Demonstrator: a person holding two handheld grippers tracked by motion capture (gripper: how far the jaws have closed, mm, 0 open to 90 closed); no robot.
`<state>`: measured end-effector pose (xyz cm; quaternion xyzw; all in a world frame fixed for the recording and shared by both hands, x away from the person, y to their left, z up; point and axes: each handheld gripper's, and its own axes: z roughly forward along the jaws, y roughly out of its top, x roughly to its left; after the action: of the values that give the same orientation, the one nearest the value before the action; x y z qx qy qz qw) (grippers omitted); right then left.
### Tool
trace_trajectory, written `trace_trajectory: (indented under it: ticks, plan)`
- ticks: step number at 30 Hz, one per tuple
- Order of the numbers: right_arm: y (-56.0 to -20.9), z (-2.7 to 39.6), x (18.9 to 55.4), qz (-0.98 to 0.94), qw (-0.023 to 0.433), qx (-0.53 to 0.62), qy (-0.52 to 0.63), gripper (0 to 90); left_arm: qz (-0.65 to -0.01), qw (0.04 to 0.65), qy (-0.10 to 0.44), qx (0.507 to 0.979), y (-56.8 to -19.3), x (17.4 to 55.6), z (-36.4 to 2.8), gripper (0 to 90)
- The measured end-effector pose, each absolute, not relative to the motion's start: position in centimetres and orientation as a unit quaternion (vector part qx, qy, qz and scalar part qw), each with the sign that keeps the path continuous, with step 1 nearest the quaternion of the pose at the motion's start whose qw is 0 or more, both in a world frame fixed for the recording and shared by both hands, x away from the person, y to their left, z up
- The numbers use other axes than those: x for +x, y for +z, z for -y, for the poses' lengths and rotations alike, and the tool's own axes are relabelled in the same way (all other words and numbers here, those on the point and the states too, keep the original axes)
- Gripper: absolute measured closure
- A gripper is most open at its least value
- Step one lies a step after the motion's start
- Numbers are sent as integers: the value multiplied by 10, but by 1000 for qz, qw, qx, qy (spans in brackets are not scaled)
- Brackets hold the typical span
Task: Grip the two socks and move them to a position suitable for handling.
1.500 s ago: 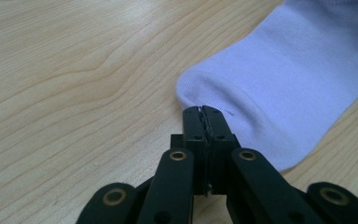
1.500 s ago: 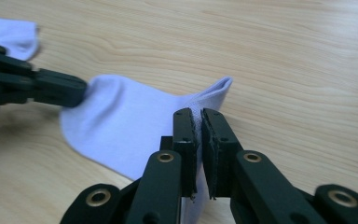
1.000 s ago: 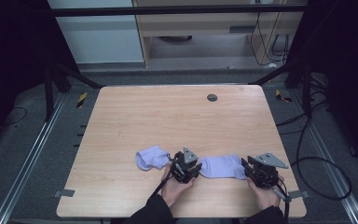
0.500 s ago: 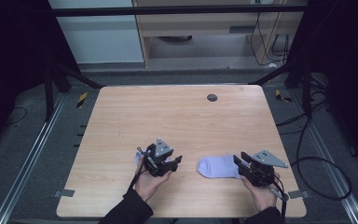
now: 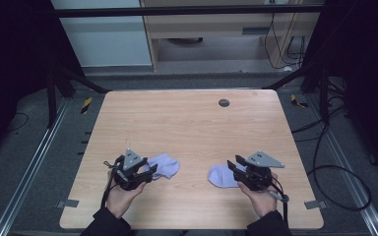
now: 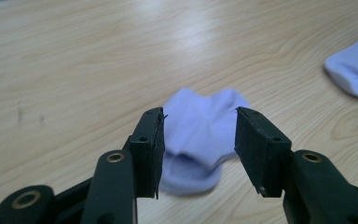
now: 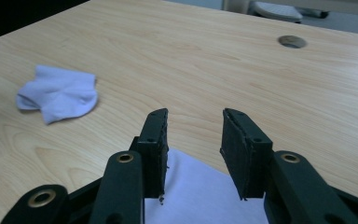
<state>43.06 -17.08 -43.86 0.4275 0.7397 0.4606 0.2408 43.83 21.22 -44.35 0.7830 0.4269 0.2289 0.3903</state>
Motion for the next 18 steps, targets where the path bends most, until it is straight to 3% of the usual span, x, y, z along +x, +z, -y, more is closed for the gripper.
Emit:
trace_trajectory:
  ticks: [6,18]
  plan:
    - [-440,128,444,-771,209,390,458,625,-461,380,221,771,-460,439,-238,519]
    - [-459,52,466,-808,169,343,448,636,-480,359,224,768,-478,445,-244,521]
